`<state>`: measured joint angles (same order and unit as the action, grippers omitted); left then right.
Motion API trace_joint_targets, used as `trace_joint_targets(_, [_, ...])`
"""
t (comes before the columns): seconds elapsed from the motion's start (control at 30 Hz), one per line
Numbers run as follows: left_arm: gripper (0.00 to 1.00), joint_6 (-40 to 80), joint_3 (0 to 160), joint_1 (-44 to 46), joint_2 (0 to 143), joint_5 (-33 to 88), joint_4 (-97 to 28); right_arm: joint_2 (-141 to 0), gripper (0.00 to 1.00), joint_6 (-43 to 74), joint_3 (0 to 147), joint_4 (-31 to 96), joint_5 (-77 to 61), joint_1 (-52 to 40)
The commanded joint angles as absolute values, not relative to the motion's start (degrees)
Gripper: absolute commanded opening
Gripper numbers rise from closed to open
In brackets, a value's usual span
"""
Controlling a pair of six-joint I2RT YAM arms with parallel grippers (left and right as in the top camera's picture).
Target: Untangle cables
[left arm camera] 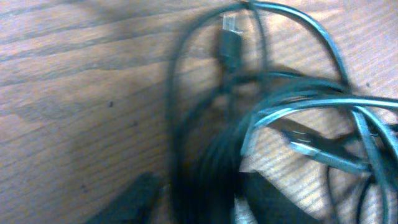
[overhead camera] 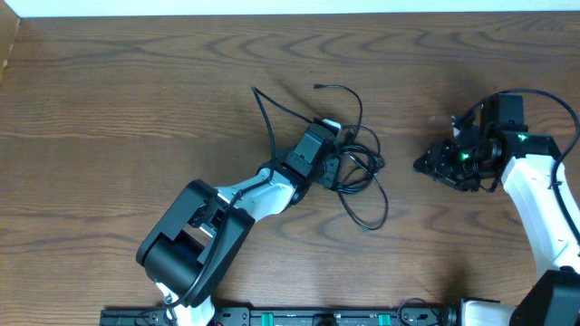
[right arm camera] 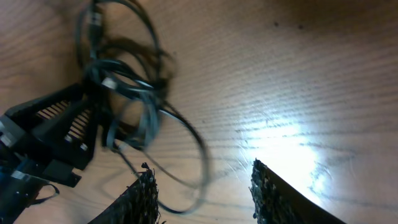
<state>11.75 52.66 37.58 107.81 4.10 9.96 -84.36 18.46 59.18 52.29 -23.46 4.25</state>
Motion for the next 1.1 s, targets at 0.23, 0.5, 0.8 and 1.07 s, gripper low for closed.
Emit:
trace_joint_targets(0.23, [0.07, 18.7, 52.5, 36.8, 106.6, 3.4, 6.6, -83.5, 0.4, 18.3, 59.2, 55.7, -23.3, 4.1])
trace_joint_targets(0.5, [0.08, 21.8, 52.5, 32.7, 89.9, 12.9, 1.8, -83.6, 0.39, 14.1, 58.8, 54.6, -27.6, -3.2])
trace_joint_targets(0.8, [0.08, 25.5, 52.5, 32.7, 81.1, 18.9, -3.9, -83.6, 0.44, 17.2, 50.9, 41.1, -27.9, -8.0])
trace_joint_targets(1.07, [0.08, 30.8, 52.5, 32.7, 78.8, 21.8, -3.8, -83.6, 0.33, 17.7, 46.0, 33.3, -38.7, -8.0])
